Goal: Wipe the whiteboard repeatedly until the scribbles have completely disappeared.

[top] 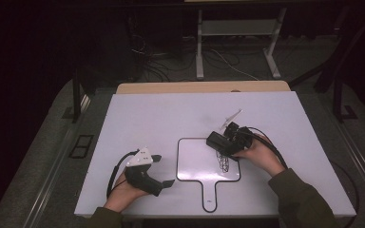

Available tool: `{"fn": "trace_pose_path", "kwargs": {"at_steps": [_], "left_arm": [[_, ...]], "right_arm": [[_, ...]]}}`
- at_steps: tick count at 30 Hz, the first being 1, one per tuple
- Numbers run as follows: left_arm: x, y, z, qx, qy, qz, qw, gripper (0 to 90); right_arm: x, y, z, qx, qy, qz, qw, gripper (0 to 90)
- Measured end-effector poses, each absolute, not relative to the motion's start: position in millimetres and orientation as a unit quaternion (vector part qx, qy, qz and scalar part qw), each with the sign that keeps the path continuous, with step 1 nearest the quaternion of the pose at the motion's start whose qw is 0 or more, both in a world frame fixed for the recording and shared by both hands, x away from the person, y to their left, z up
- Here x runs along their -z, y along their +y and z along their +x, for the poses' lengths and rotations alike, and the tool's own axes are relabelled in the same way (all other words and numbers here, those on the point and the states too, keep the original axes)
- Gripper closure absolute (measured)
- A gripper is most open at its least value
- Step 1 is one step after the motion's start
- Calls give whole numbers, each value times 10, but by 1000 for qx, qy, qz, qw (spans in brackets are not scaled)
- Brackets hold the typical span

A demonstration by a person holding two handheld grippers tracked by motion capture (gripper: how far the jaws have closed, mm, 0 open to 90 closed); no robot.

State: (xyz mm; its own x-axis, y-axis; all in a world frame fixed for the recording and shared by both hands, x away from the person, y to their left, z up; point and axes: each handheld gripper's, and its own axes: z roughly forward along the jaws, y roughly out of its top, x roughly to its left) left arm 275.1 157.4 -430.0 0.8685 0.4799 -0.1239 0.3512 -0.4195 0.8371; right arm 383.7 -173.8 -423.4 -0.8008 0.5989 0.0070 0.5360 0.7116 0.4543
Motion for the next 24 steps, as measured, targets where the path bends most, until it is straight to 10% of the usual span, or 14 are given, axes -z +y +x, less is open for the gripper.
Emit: {"fn": "trace_pose_path", "kwargs": {"at_steps": [24], "left_arm": [[4293,1572,2742,-67,248,839,479,0]], "right_arm": [[4225,-1801,3761,-214,920,318,73,387]]}}
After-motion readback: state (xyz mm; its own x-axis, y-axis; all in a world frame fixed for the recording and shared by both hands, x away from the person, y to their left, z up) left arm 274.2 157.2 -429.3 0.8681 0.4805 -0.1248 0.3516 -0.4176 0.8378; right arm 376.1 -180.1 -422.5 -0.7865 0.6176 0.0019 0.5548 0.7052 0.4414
